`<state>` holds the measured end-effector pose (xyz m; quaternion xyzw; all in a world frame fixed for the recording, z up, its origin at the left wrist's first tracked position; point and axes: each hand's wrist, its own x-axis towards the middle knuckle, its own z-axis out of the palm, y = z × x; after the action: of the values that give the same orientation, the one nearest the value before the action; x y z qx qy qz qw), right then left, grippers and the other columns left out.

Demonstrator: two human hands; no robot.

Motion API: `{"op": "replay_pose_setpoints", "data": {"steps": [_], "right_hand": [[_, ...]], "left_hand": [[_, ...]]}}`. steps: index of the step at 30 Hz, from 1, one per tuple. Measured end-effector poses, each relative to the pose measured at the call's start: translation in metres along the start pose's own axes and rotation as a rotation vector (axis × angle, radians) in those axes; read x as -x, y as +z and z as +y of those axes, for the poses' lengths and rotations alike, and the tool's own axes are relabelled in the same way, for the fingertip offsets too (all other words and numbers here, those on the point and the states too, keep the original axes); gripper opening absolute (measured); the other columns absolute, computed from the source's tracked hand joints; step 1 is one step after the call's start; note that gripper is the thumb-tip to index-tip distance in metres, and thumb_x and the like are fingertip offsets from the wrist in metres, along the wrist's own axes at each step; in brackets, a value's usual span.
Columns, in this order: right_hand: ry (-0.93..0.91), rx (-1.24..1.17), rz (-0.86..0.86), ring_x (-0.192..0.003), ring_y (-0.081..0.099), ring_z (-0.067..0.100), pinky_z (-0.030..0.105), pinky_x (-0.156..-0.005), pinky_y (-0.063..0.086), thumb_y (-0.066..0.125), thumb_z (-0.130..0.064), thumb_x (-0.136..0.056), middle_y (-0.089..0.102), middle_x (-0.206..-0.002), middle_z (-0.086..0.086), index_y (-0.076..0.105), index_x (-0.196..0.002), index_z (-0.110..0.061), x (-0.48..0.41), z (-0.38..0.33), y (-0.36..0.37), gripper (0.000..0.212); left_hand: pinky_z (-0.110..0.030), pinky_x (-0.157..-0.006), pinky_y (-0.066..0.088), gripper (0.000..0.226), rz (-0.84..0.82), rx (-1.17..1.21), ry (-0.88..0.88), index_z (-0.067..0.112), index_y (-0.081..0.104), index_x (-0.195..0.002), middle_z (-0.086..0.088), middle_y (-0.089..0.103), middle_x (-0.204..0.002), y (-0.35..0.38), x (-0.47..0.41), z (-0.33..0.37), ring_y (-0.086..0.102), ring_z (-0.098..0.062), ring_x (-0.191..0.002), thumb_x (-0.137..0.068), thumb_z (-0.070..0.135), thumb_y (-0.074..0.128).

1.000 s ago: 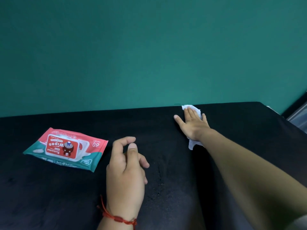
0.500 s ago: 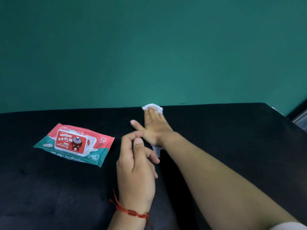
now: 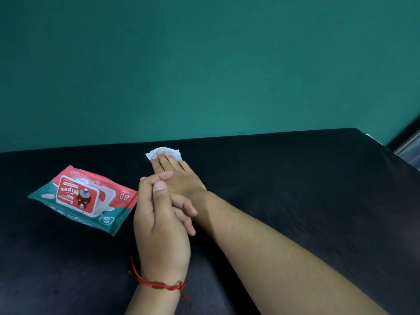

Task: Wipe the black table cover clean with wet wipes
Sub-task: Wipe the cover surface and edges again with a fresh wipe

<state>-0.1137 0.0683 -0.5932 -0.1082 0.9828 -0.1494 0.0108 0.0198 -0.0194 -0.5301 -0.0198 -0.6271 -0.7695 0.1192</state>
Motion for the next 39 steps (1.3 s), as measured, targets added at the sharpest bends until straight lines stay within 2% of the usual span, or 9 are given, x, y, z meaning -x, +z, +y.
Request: {"op": "replay_pose_setpoints", "data": {"steps": [1,3,11,16,21,25,35,37,39], "right_hand": [[0.018,0.094,-0.046,-0.163,-0.014,0.017,0.041,-0.131,-0.008,0.011,-0.056,-0.104,-0.008,-0.178,0.004,-0.002,-0.169,-0.012,0.01,-0.002,-0.009,0.079],[0.068,0.124,-0.065,-0.162,-0.017,0.013,0.047,-0.131,-0.009,0.002,-0.067,-0.098,-0.01,-0.178,0.002,-0.004,-0.169,-0.014,0.029,0.003,-0.025,0.089],[0.383,0.145,0.048,-0.159,-0.015,0.0,0.049,-0.131,-0.009,0.01,-0.078,-0.1,-0.006,-0.177,-0.014,-0.001,-0.17,-0.029,0.101,0.115,-0.067,0.086],[0.624,0.177,0.036,-0.16,-0.013,0.001,0.05,-0.13,-0.011,0.005,-0.079,-0.098,-0.006,-0.177,-0.014,0.0,-0.17,-0.027,0.138,0.174,-0.086,0.09],[0.701,0.172,0.102,-0.162,-0.007,0.006,0.054,-0.13,-0.007,0.002,-0.082,-0.093,0.004,-0.178,-0.008,0.01,-0.17,-0.022,0.132,0.178,-0.082,0.098],[0.638,0.153,0.105,-0.163,-0.009,0.011,0.053,-0.13,-0.006,0.0,-0.085,-0.091,0.003,-0.178,0.002,0.009,-0.17,-0.014,0.101,0.144,-0.069,0.106],[0.253,0.144,0.04,-0.164,-0.008,0.025,0.056,-0.13,-0.004,0.003,-0.076,-0.099,0.003,-0.177,0.014,0.004,-0.168,-0.004,0.03,-0.006,-0.017,0.099],[0.176,0.251,0.004,-0.163,-0.009,0.031,0.058,-0.13,-0.002,0.019,-0.065,-0.106,-0.001,-0.176,0.017,-0.003,-0.167,-0.001,0.034,-0.023,-0.005,0.091],[0.122,0.32,-0.026,-0.162,-0.012,0.035,0.06,-0.13,0.0,0.039,-0.056,-0.104,-0.005,-0.175,0.02,-0.007,-0.165,0.001,0.044,-0.033,0.003,0.095]], "left_hand": [[-0.032,-0.051,0.042,0.033,0.002,0.0,-0.003,0.025,0.063,-0.111,-0.015,0.061,-0.06,-0.001,0.0,0.0,0.049,-0.031,-0.042,-0.115,0.028,0.031],[-0.027,-0.045,0.039,0.033,0.013,-0.004,-0.01,0.023,0.063,-0.111,-0.015,0.061,-0.06,-0.003,-0.002,0.0,0.048,-0.03,-0.042,-0.115,0.028,0.031],[-0.025,-0.042,0.037,0.032,0.009,-0.009,-0.021,0.022,0.062,-0.113,-0.015,0.062,-0.063,-0.002,0.0,0.003,0.048,-0.03,-0.043,-0.116,0.029,0.03],[-0.027,-0.043,0.038,0.034,0.027,-0.008,-0.034,0.025,0.062,-0.112,-0.014,0.063,-0.064,-0.003,0.0,0.005,0.05,-0.031,-0.044,-0.115,0.032,0.029],[-0.027,-0.043,0.036,0.034,0.055,0.054,-0.052,0.024,0.062,-0.111,-0.013,0.062,-0.064,0.0,-0.002,0.007,0.049,-0.031,-0.044,-0.115,0.032,0.029],[-0.029,-0.044,0.037,0.035,0.06,0.083,-0.054,0.024,0.062,-0.111,-0.014,0.062,-0.063,0.003,0.0,0.007,0.048,-0.032,-0.044,-0.115,0.033,0.028],[-0.026,-0.04,0.034,0.037,0.171,0.202,-0.042,0.014,0.061,-0.108,-0.013,0.055,-0.061,-0.01,-0.008,0.009,0.042,-0.028,-0.045,-0.114,0.029,0.027],[-0.026,-0.04,0.034,0.036,0.18,0.211,-0.043,0.015,0.061,-0.105,-0.012,0.054,-0.061,-0.012,-0.009,0.007,0.042,-0.027,-0.044,-0.113,0.029,0.028],[-0.027,-0.041,0.035,0.036,0.189,0.184,-0.031,0.015,0.061,-0.104,-0.011,0.054,-0.058,-0.013,-0.008,0.008,0.042,-0.027,-0.043,-0.113,0.028,0.029]]}}
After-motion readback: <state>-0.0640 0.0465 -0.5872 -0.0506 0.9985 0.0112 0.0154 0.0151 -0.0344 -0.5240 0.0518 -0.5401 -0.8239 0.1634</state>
